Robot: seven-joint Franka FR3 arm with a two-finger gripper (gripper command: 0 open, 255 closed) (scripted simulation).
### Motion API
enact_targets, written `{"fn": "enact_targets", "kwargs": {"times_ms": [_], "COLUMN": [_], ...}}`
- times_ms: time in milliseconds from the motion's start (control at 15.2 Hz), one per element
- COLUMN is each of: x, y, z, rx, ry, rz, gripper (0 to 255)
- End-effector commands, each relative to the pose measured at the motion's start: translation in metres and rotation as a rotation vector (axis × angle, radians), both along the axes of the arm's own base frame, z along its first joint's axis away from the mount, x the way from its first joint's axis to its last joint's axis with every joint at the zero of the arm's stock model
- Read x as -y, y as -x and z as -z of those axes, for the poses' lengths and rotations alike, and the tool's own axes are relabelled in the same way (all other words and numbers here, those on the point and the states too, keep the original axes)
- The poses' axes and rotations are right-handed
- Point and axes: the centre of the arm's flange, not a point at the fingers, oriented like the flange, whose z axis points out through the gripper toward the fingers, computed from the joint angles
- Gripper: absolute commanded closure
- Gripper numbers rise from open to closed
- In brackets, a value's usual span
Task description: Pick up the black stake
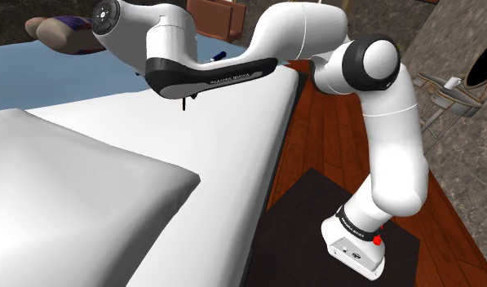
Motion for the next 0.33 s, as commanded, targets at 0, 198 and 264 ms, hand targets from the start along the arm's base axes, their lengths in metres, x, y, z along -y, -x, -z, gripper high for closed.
{"fn": "enact_targets", "kwargs": {"times_ms": [0, 198, 264], "x": [0.000, 0.000, 0.000], "y": [0.000, 0.000, 0.000], "z": [-0.011, -0.022, -0.022], "rx": [0.000, 0.000, 0.000], "ry": [0.000, 0.000, 0.000], "rz": [0.000, 0.000, 0.000], "gripper": [255, 255, 255]}}
